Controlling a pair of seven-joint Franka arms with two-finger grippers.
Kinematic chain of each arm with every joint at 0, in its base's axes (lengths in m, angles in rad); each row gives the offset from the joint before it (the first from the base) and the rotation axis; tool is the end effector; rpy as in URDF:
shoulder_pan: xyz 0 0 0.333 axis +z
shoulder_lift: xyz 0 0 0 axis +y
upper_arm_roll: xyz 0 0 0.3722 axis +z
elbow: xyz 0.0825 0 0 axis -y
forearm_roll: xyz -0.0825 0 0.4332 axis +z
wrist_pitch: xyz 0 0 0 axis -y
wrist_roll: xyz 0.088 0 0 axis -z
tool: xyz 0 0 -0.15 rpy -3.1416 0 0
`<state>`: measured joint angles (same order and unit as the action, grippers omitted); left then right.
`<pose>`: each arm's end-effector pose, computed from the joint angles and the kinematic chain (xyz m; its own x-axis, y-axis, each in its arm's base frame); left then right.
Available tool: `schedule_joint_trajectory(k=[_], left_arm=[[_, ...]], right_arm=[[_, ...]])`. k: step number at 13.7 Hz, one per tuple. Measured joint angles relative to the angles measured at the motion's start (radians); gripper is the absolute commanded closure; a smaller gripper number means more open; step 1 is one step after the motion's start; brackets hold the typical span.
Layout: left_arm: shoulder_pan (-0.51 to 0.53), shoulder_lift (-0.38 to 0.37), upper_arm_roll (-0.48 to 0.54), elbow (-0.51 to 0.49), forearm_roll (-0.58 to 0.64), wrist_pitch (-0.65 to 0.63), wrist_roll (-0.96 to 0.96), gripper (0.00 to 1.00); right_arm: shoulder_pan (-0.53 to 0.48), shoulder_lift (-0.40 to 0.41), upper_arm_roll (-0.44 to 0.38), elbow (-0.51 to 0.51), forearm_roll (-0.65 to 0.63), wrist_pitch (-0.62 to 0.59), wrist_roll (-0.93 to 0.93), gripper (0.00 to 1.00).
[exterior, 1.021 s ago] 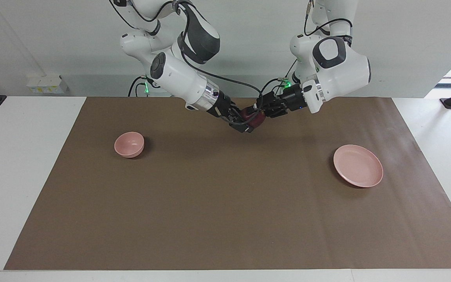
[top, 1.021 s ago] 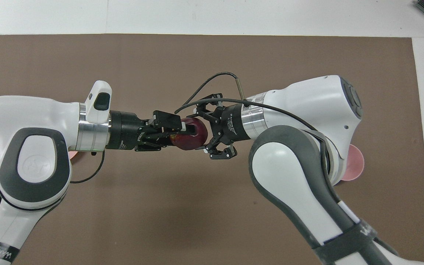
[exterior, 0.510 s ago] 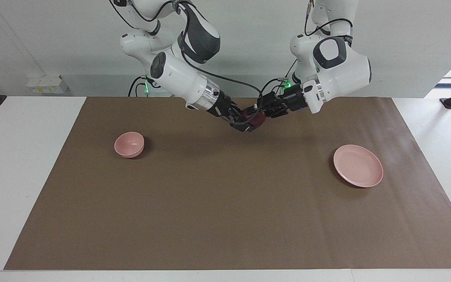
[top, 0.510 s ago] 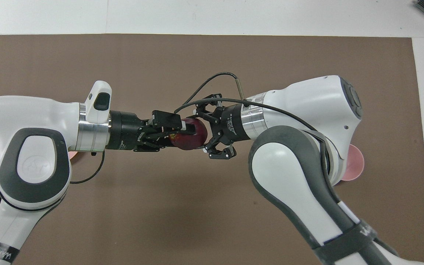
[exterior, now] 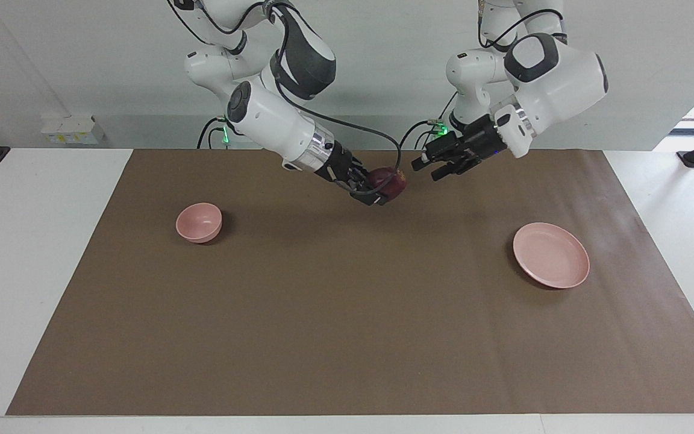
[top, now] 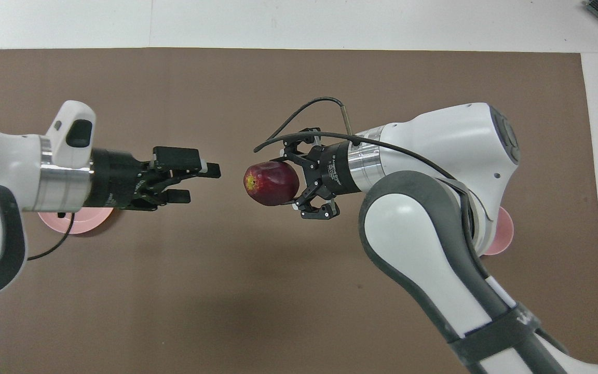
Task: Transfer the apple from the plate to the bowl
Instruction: 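Open the left gripper and pull it back while the right gripper holds, then carry the apple with the right gripper down into the pink bowl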
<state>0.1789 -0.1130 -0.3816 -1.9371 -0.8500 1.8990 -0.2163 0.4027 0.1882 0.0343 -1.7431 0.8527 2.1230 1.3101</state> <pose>0.5598 -0.2111 0.5693 0.9639 0.1980 -0.1779 0.2659 -0.6883 0.6750 0.6179 0.3547 0.5037 0.2919 -0.6729 -0.6797 -0.9564 -0.2106 -0.2022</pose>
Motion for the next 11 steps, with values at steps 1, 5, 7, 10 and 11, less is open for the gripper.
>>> schedule_joint_trajectory(k=[1,5,7,10,11], left_arm=[[0.002,-0.001,0.041,0.032,0.087,-0.051,0.0,0.0],[0.031,0.007,0.089,0.145,0.391,-0.121,-0.001,0.0],[0.04,0.026,0.09,0.182,0.52,-0.136,0.003,0.0],[0.035,0.056,0.082,0.216,0.693,-0.16,0.067,0.0],[0.035,0.059,0.078,0.22,0.74,-0.17,0.096,0.0]], right_arm=[[-0.015,0.0,-0.003,0.0,-0.008,-0.001,-0.007,1.0],[-0.094,-0.002,-0.005,0.041,-0.168,-0.094,-0.064,1.0],[-0.133,-0.006,-0.006,0.084,-0.257,-0.17,-0.126,1.0],[-0.191,-0.013,-0.008,0.117,-0.384,-0.26,-0.294,1.0],[-0.211,-0.013,-0.009,0.118,-0.412,-0.281,-0.36,1.0]])
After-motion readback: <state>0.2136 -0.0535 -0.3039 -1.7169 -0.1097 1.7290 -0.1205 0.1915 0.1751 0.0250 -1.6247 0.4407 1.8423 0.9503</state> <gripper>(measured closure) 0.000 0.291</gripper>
